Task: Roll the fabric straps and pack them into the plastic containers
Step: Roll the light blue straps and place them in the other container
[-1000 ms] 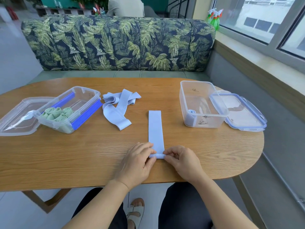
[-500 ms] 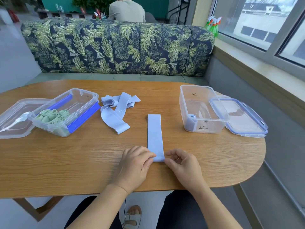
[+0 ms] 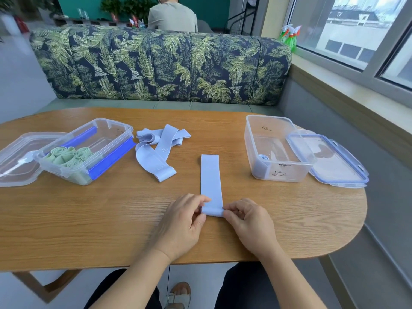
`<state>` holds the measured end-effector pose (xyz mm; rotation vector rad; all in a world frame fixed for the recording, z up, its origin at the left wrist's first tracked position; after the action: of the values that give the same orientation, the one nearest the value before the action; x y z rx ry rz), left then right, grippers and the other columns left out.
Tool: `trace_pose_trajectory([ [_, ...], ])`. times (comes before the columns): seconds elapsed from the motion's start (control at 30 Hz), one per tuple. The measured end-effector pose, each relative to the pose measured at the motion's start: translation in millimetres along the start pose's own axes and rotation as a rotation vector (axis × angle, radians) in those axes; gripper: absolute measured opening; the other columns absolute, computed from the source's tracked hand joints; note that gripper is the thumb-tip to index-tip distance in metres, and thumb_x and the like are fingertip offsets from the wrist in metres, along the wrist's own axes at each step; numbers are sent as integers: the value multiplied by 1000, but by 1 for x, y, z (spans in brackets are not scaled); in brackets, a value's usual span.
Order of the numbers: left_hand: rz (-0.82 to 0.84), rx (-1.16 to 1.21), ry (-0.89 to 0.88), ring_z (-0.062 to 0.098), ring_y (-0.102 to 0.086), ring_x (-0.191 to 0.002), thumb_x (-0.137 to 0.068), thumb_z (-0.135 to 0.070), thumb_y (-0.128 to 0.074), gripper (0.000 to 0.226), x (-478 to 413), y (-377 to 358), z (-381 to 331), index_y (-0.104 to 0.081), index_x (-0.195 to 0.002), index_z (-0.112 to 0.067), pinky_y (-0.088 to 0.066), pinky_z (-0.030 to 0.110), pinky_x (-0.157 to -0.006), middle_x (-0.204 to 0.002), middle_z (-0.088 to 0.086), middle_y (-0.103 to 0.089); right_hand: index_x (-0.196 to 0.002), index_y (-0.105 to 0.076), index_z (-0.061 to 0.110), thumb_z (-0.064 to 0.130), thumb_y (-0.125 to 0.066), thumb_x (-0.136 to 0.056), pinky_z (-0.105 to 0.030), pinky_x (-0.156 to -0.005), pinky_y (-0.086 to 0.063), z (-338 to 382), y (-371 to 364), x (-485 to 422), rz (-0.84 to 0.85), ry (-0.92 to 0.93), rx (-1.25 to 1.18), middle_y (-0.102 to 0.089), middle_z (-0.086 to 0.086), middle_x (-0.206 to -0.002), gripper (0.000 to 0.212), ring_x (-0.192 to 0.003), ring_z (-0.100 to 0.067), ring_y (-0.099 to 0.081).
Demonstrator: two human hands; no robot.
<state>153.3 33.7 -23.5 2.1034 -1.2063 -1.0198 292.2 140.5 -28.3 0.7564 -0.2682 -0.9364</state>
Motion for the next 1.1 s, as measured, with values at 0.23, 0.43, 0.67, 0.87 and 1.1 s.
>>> trace_pose_trajectory([
  [0.23,-11,29,73,2,-51,-91,-92,-17,-60,18,-1,-3,8,-65,-105,-28,-42,20,-83,-99,-19,-56,-98,-71,36,39,-65,-87,-29,-72,-47,1,-2,3,-44,11,53,-59,15,-82,13,-78,-4,-57],
  [0.43,-15,-4,85,-1,-47,-90,-93,-18,-59,18,-1,-2,6,-65,-108,-25,-36,9,-80,-98,-20,-53,-101,-70,35,39,-65,-88,-24,-73,-44,3,-2,3,-15,18,83,-62,16,-90,14,-83,0,-57],
  [0.67,-17,-35,71,-1,-49,-90,-93,-19,-57,16,12,0,0,-65,-107,-24,-40,12,-80,-99,-17,-55,-100,-70,33,41,-63,-90,-19,-66,-39,8,0,16,4,63,117,-55,18,-83,15,-74,2,-51],
  [0.87,-31,-30,69,2,-51,-89,-93,-19,-58,16,36,3,-12,-67,-106,-22,-43,19,-80,-98,-17,-57,-100,-70,31,39,-62,-91,-16,-63,-35,8,1,36,33,74,110,-55,19,-82,15,-74,0,-51],
  [1.1,-36,25,104,-1,-50,-90,-93,-17,-59,17,52,4,-17,-67,-106,-23,-40,12,-79,-98,-17,-54,-98,-70,30,36,-63,-90,-19,-68,-40,12,1,50,88,31,73,-60,18,-90,12,-81,-1,-54],
])
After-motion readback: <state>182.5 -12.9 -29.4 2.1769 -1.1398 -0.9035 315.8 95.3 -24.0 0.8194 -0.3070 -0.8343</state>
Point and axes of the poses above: each hand's wrist, its own x-axis away from the middle knuckle, its own y-axis out of the back of the hand, z = x × y, the point moved 6 cm from there along -x, towards the middle knuckle
